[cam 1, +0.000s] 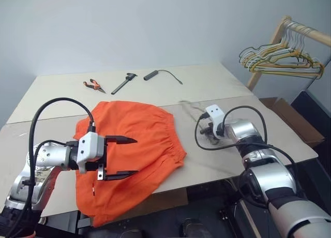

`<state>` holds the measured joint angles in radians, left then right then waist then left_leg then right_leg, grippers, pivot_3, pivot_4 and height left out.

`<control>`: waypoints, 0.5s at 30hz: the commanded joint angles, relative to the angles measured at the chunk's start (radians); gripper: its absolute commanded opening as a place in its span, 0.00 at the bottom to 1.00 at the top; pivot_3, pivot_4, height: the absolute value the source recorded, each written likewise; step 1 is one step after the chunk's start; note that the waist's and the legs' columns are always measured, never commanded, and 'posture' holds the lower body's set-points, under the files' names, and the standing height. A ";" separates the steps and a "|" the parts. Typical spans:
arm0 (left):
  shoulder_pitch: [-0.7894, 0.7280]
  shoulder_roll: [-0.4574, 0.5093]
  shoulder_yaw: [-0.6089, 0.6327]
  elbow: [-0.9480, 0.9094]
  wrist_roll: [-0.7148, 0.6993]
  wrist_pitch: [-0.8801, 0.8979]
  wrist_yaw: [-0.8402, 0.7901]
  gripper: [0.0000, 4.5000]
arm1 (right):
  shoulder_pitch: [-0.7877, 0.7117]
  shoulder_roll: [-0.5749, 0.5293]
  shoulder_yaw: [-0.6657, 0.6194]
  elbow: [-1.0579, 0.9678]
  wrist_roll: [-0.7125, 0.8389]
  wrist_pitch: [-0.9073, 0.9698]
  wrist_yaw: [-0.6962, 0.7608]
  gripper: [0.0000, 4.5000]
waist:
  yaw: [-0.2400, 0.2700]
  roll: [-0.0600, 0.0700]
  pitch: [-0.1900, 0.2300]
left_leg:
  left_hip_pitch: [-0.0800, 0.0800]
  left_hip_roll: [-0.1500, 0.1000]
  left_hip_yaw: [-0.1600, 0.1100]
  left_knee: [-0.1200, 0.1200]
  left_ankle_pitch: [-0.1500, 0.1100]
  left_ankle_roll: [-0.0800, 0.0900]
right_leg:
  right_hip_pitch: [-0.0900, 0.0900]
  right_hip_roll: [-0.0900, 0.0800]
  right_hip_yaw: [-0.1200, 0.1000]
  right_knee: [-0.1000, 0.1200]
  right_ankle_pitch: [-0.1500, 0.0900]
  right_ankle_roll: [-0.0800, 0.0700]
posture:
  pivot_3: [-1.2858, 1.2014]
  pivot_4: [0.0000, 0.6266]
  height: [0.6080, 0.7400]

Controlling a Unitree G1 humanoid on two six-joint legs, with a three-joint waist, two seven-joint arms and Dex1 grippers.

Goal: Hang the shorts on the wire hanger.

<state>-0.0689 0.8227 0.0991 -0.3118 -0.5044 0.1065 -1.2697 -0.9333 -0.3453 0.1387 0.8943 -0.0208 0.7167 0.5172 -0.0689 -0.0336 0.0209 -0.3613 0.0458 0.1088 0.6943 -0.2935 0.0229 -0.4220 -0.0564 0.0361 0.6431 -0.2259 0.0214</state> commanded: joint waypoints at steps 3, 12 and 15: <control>-0.055 -0.026 -0.023 0.042 0.082 -0.042 0.063 1.00 | 0.014 -0.002 -0.022 0.031 -0.009 -0.006 -0.036 0.01 | 0.002 0.000 -0.001 | 0.002 0.000 0.000 0.000 0.000 0.000 | 0.002 0.000 0.000 0.000 0.000 0.000 | 0.52 0.00 1.00; -0.298 -0.322 0.041 0.134 -0.177 0.574 0.547 1.00 | 0.234 -0.028 -0.079 -0.587 0.062 -0.100 -0.023 0.01 | 0.010 0.001 -0.001 | -0.005 -0.001 -0.011 0.001 0.000 0.001 | -0.004 -0.001 0.003 0.000 0.001 0.003 | 0.52 0.00 1.00; -0.362 -0.463 0.119 0.186 -0.338 0.693 0.667 1.00 | 0.352 -0.025 -0.079 -0.879 0.135 -0.082 0.042 0.01 | 0.006 0.002 -0.001 | -0.009 -0.001 -0.014 0.001 0.000 0.002 | -0.006 -0.001 0.002 -0.001 0.001 0.004 | 0.52 0.00 1.00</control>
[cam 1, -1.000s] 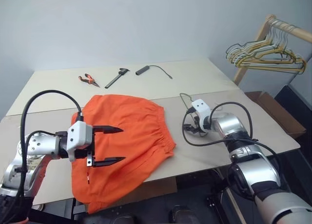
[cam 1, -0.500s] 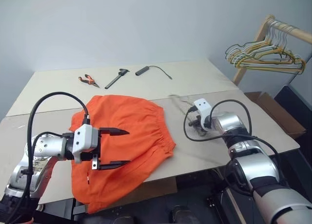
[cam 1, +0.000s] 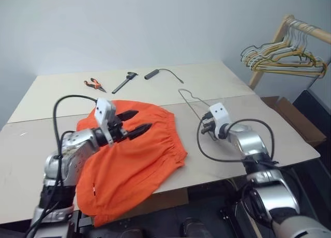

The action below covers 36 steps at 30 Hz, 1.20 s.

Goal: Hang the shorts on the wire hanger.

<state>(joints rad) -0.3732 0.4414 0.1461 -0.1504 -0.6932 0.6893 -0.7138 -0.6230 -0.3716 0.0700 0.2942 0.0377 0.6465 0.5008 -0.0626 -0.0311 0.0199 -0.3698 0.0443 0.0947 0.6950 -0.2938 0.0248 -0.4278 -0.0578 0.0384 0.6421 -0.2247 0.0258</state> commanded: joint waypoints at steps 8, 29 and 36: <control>-0.190 -0.249 0.247 0.170 -0.387 0.240 0.365 1.00 | 0.215 0.043 0.044 -0.614 0.078 -0.151 0.044 0.01 | -0.003 0.000 0.000 | 0.002 -0.003 -0.001 0.000 -0.001 0.001 | 0.003 0.000 -0.001 -0.001 0.000 0.000 | 0.51 0.00 1.00; -0.248 -0.303 0.230 0.167 -0.393 0.124 0.421 0.28 | 0.254 0.047 0.115 -0.619 0.043 -0.231 0.032 0.00 | -0.004 0.000 0.000 | 0.002 -0.007 -0.002 0.001 -0.001 0.001 | 0.004 -0.002 -0.001 -0.002 0.000 0.000 | 0.50 0.00 1.00; -0.249 -0.298 0.212 0.172 -0.370 0.097 0.411 0.00 | 0.259 0.048 0.128 -0.618 0.018 -0.266 0.019 0.00 | -0.004 0.000 0.000 | 0.002 -0.007 -0.003 0.001 -0.001 0.001 | 0.004 -0.002 -0.001 -0.003 0.000 0.000 | 0.50 0.00 1.00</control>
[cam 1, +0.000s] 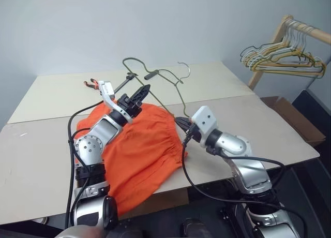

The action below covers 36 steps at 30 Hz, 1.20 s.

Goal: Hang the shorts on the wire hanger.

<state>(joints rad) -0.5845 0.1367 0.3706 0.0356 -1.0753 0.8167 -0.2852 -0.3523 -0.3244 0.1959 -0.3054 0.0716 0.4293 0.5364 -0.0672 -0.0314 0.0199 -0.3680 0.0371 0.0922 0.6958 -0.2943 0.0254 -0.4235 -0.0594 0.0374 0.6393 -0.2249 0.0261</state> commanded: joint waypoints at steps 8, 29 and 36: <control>-0.001 0.069 -0.070 -0.122 0.085 -0.155 -0.246 0.00 | -0.038 -0.003 -0.039 -0.009 0.004 -0.114 -0.003 0.26 | -0.002 0.000 0.000 | 0.000 0.000 0.000 0.000 0.000 0.000 | 0.000 0.000 0.000 0.000 0.000 0.000 | 0.51 0.00 1.00; -0.100 0.492 0.115 0.055 -0.142 -0.091 -0.947 0.00 | -0.401 -0.393 -0.182 0.307 0.720 0.622 0.659 0.99 | -0.002 0.001 0.001 | -0.001 0.004 -0.001 -0.001 -0.001 0.003 | 0.001 0.002 -0.004 -0.008 0.000 0.000 | 0.51 0.00 1.00; -0.080 0.464 0.099 0.025 -0.164 -0.067 -0.959 0.00 | -0.419 -0.270 -0.142 0.300 0.721 0.589 0.644 0.99 | 0.002 0.001 0.001 | -0.003 0.002 -0.001 0.000 -0.002 0.003 | 0.001 0.000 -0.004 -0.008 0.001 0.002 | 0.51 0.00 1.00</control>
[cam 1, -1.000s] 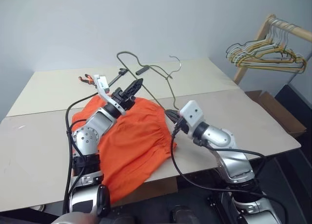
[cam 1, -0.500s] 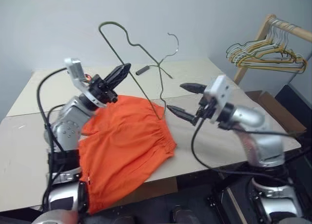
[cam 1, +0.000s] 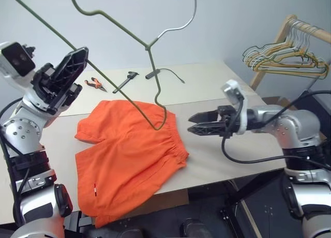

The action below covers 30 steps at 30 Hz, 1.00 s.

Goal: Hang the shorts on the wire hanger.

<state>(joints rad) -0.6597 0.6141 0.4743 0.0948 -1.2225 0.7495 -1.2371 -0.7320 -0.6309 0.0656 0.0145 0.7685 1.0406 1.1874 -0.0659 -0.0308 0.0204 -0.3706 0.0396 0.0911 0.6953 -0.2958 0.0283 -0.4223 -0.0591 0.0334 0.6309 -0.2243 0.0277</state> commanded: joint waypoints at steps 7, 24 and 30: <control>0.007 -0.050 -0.019 -0.060 0.001 -0.027 -0.002 0.00 | -0.071 0.161 -0.012 -0.043 0.017 -0.009 -0.089 0.99 | 0.002 0.000 0.000 | 0.000 0.000 0.000 0.000 0.000 0.000 | -0.001 0.000 0.000 0.001 0.000 0.000 | 0.51 0.00 1.00; 0.017 -0.085 -0.046 -0.075 0.047 -0.089 -0.006 0.00 | -0.066 0.206 0.032 -0.112 0.024 0.015 -0.129 0.64 | -0.002 0.000 0.000 | 0.000 0.000 0.000 0.000 0.000 0.000 | -0.001 0.000 0.000 0.001 0.000 0.000 | 0.51 0.00 1.00; 0.016 -0.087 -0.049 -0.071 0.054 -0.095 -0.004 0.00 | -0.070 0.224 0.030 -0.096 0.015 0.009 -0.154 0.16 | -0.002 0.000 0.000 | 0.000 0.000 0.000 0.000 0.000 0.000 | -0.001 0.000 0.000 0.001 0.000 0.000 | 0.51 0.00 1.00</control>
<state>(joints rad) -0.6220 0.5241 0.4238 0.0377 -1.1700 0.6711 -1.2367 -0.7749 -0.4107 0.1125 -0.0709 0.7689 1.0528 1.0394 -0.0676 -0.0305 0.0206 -0.3708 0.0394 0.0913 0.6952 -0.2957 0.0279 -0.4230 -0.0592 0.0332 0.6318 -0.2242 0.0275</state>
